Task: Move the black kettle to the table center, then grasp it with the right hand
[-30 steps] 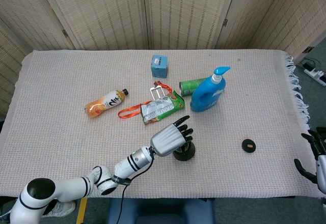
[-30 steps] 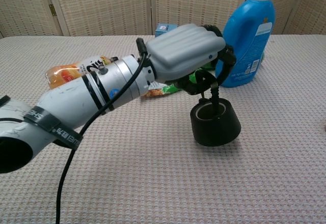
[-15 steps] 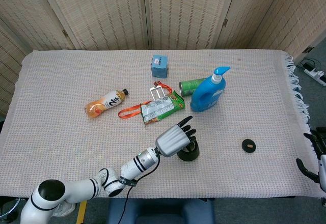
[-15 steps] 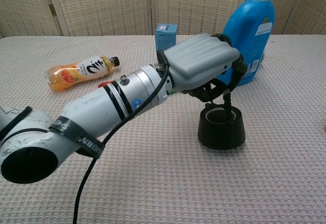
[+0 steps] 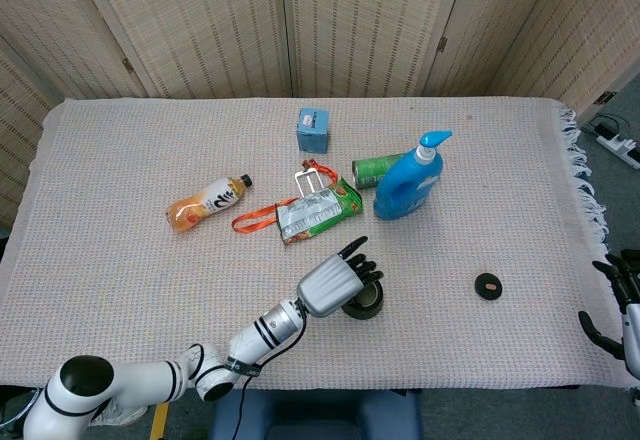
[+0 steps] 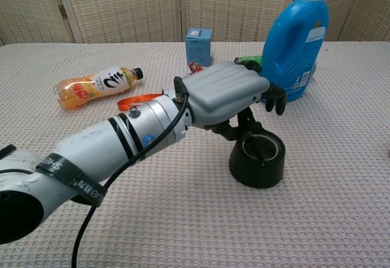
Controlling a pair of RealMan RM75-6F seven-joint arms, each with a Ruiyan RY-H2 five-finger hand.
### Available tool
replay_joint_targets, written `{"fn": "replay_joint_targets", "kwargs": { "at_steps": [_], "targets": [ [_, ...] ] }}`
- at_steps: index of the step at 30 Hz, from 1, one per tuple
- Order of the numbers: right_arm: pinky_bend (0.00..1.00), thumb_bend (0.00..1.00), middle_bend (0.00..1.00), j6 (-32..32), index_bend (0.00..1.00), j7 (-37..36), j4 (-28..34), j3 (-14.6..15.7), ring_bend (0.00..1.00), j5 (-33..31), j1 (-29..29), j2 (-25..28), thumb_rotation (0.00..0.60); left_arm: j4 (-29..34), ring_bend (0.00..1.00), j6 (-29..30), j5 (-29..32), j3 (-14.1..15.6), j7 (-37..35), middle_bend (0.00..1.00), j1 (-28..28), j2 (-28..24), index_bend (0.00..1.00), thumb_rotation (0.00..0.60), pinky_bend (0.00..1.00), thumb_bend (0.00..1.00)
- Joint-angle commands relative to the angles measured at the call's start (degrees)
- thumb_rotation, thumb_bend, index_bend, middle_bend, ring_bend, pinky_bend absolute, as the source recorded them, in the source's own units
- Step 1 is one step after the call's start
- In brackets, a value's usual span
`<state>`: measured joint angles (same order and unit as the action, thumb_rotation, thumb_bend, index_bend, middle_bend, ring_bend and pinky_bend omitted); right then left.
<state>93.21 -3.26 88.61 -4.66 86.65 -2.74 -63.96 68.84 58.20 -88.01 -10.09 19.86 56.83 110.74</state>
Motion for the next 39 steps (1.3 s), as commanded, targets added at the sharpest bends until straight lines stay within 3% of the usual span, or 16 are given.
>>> {"fn": "replay_joint_targets", "kwargs": {
  "at_steps": [1, 5, 14, 20, 27, 33, 39],
  "targets": [
    [0.27, 0.31, 0.18, 0.06, 0.19, 0.11, 0.15, 0.01, 0.3, 0.14, 0.02, 0.06, 0.6, 5.73, 0.08, -3.05, 4.9, -0.47, 5.97, 0.05, -1.44, -2.54, 0.0, 0.6, 0.01, 0.3],
    [0.27, 0.31, 0.18, 0.12, 0.19, 0.2, 0.4, 0.03, 0.3, 0.37, 0.06, 0.21, 0.6, 11.4, 0.0, -4.41, 9.91, -0.98, 12.29, 0.0, -2.59, -5.17, 0.0, 0.6, 0.0, 0.21],
    [0.27, 0.31, 0.18, -0.42, 0.19, 0.64, 1.13, 0.27, 0.3, 1.46, 0.67, 0.89, 0.6, 22.27, 0.0, -3.15, 18.33, -0.2, 21.07, 0.0, -5.71, -12.96, 0.0, 0.6, 0.0, 0.19],
    [0.28, 0.31, 0.18, -2.35, 0.19, 0.73, 2.23, 1.05, 0.3, 3.2, 1.97, 1.93, 0.6, 27.63, 0.0, 0.98, 18.21, 1.25, 18.79, 0.0, -9.47, -19.36, 0.0, 0.6, 0.0, 0.19],
    [0.32, 0.31, 0.18, -6.71, 0.19, 1.58, 4.29, 2.21, 0.33, 6.23, 5.09, 3.29, 0.6, 28.56, 0.04, 9.01, 13.78, 3.83, 10.84, 0.0, -16.48, -27.52, 0.0, 0.6, 0.0, 0.2],
    [0.5, 0.31, 0.18, -13.74, 0.19, 2.97, 7.14, 3.37, 0.52, 7.08, 8.92, 4.59, 0.6, 28.68, 0.06, 15.57, 12.21, 5.48, 5.82, 0.04, -22.69, -33.76, 0.05, 0.6, 0.0, 0.21],
    [0.69, 0.31, 0.2, -22.85, 0.19, 6.43, 10.53, 3.57, 0.72, 3.21, 12.97, 5.72, 0.6, 27.4, 0.07, 20.87, 10.89, 6.56, 2.07, 0.05, -27.88, -37.51, 0.07, 0.6, 0.0, 0.21]
  ]
}}
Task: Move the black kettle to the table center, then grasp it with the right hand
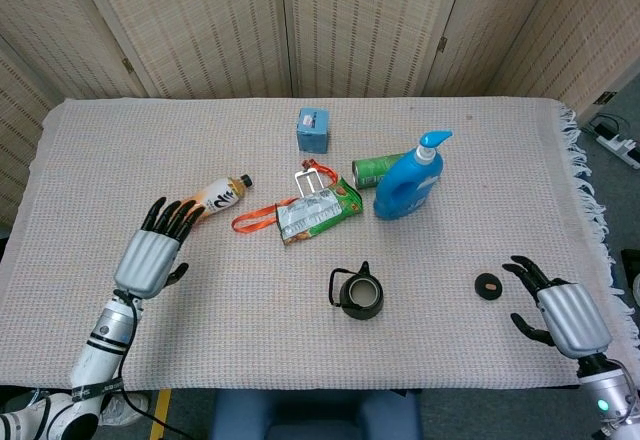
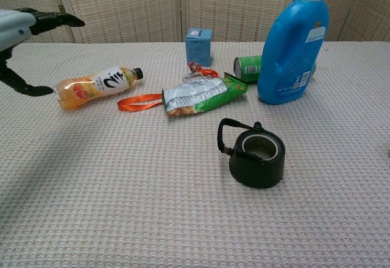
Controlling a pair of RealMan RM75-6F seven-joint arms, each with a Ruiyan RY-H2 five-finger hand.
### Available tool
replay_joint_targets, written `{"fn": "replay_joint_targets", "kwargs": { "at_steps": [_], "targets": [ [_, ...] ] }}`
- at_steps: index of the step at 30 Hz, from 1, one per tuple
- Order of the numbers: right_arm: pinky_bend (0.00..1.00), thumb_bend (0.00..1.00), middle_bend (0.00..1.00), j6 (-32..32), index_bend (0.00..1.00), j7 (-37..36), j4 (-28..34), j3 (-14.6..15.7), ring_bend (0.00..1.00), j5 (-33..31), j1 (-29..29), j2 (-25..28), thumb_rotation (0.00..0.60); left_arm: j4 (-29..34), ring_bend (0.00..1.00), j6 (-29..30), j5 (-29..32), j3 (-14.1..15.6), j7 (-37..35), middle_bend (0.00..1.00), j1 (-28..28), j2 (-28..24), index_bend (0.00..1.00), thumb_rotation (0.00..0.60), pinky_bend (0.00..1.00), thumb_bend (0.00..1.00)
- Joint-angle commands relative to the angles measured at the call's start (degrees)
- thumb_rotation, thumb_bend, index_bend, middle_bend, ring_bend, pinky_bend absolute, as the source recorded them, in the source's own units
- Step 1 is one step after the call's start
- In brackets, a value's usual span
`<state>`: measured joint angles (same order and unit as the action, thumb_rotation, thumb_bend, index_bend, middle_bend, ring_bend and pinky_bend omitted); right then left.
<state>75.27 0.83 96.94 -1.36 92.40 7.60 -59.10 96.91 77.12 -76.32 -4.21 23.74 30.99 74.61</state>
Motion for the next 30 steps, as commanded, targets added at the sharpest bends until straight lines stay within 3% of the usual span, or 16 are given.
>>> {"fn": "replay_joint_targets", "kwargs": {
  "at_steps": [1, 9, 30],
  "targets": [
    [0.71, 0.31, 0.2, -6.4, 0.19, 2.91, 2.52, 0.22, 0.74, -3.47, 3.29, 0.93, 0.6, -0.87, 0.07, 2.51, -1.0, 0.84, -2.27, 0.05, -2.69, -1.78, 0.08, 0.6, 0.0, 0.21],
    [0.77, 0.31, 0.2, -16.53, 0.19, 9.31, 2.31, -0.37, 0.79, -11.97, 8.17, -0.5, 0.6, -1.49, 0.07, 5.26, -0.9, 1.65, -4.83, 0.06, -7.34, -4.09, 0.08, 0.6, 0.0, 0.21],
    [0.79, 0.31, 0.24, -23.76, 0.2, 15.03, -10.16, -0.56, 0.81, -22.07, 13.71, -10.11, 0.6, -1.49, 0.07, 4.03, -0.9, 0.79, -6.57, 0.06, -11.1, -4.41, 0.08, 0.6, 0.0, 0.21]
  ]
}}
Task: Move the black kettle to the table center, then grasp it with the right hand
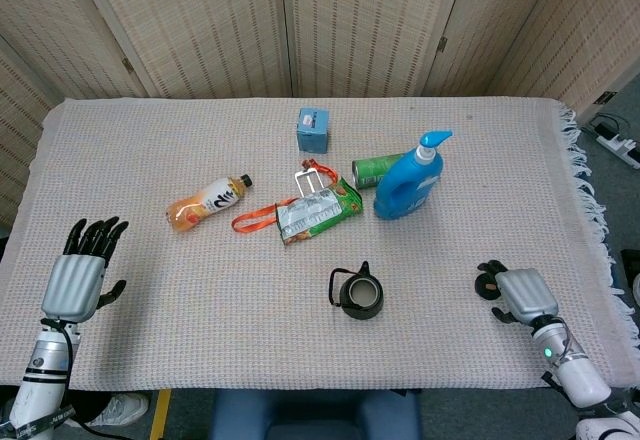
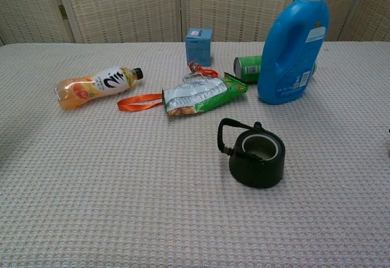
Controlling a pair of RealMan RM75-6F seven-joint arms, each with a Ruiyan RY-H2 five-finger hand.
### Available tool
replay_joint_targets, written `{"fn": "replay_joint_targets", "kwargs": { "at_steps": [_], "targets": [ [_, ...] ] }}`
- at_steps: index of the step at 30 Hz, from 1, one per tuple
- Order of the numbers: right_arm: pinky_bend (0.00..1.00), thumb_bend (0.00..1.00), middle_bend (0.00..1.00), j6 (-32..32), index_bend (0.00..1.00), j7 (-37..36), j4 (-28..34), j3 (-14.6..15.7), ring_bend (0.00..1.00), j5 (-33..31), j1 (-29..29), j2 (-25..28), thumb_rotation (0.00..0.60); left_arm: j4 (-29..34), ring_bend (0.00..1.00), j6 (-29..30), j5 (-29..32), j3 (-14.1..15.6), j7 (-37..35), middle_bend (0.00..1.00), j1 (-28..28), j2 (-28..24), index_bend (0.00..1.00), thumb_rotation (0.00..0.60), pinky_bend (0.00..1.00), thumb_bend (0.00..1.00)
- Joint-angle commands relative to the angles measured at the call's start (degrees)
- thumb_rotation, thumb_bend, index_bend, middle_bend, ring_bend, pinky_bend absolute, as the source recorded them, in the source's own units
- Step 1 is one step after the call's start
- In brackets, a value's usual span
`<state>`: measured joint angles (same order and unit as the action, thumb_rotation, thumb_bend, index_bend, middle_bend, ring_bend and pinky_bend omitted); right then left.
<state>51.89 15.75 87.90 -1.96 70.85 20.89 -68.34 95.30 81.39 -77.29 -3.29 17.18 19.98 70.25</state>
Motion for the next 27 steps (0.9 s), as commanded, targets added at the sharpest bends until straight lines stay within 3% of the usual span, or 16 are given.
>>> {"fn": "replay_joint_targets", "kwargs": {
  "at_steps": [1, 14, 27],
  "targets": [
    [0.79, 0.31, 0.24, -0.39, 0.2, 0.11, -1.63, 0.08, 0.81, -0.61, 0.5, -1.23, 0.6, 0.15, 0.07, -0.32, 0.06, -0.2, -0.02, 0.06, -0.15, -0.07, 0.08, 0.6, 0.0, 0.21],
    [0.81, 0.31, 0.32, -1.56, 0.31, -1.36, -5.92, 0.38, 0.84, -1.46, 1.9, -4.42, 0.6, -0.47, 0.07, -1.12, 0.35, -1.26, -0.46, 0.06, -1.07, 0.13, 0.08, 0.6, 0.0, 0.21],
    [0.82, 0.31, 0.41, 0.45, 0.43, -2.2, -4.67, 0.29, 0.87, -0.66, 2.06, -4.26, 0.6, -1.27, 0.07, -1.6, 0.35, -1.99, -1.26, 0.06, -1.77, 0.43, 0.08, 0.6, 0.0, 0.21]
  ]
}}
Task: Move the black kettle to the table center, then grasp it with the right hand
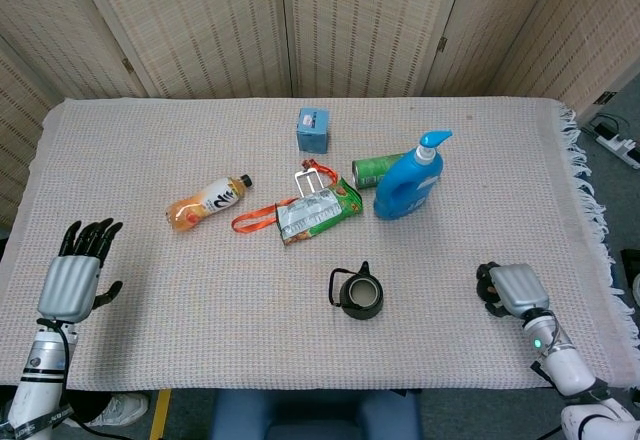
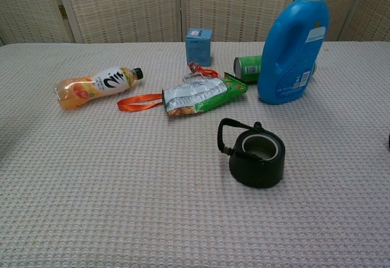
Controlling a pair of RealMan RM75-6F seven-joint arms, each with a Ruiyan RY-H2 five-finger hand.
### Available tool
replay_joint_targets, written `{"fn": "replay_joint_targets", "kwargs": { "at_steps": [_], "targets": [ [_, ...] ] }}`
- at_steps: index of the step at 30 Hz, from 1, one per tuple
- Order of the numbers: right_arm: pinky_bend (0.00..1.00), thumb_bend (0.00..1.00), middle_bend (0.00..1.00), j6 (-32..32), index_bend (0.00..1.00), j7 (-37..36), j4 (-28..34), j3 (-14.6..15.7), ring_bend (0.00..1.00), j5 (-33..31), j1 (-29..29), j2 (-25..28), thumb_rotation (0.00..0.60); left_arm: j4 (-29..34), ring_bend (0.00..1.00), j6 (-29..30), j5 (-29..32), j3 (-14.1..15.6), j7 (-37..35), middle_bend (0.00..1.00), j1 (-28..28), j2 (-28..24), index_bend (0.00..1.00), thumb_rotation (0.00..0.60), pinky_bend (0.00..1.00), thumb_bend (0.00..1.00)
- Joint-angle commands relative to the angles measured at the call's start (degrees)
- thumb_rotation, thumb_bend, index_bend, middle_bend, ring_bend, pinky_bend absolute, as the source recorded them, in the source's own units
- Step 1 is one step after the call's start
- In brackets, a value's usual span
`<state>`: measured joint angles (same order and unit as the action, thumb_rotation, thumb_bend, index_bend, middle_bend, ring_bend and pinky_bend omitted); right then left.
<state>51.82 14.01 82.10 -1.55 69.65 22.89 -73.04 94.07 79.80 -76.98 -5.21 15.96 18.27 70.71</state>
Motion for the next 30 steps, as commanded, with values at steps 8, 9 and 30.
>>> {"fn": "replay_joint_targets", "kwargs": {
  "at_steps": [8, 9, 30],
  "targets": [
    [0.82, 0.31, 0.42, 1.52, 0.44, -2.85, 10.47, -2.08, 0.88, 6.5, 3.19, 4.06, 0.6, 0.33, 0.07, 0.33, 0.17, -0.7, -0.09, 0.06, -0.61, -0.6, 0.08, 0.6, 0.0, 0.21],
    [0.82, 0.31, 0.42, 1.25, 0.44, -2.88, 11.43, -2.44, 0.88, 6.87, 3.82, 4.24, 0.6, 0.41, 0.07, 0.37, 0.17, -0.74, -0.09, 0.06, -0.69, -0.67, 0.08, 0.6, 0.0, 0.21],
    [0.82, 0.31, 0.41, -7.34, 0.44, 7.45, 20.25, -4.86, 0.88, 5.1, 16.94, -0.87, 0.6, 1.58, 0.07, 0.57, 0.79, -1.1, -0.19, 0.06, -2.32, -2.15, 0.08, 0.6, 0.0, 0.21]
  ]
}}
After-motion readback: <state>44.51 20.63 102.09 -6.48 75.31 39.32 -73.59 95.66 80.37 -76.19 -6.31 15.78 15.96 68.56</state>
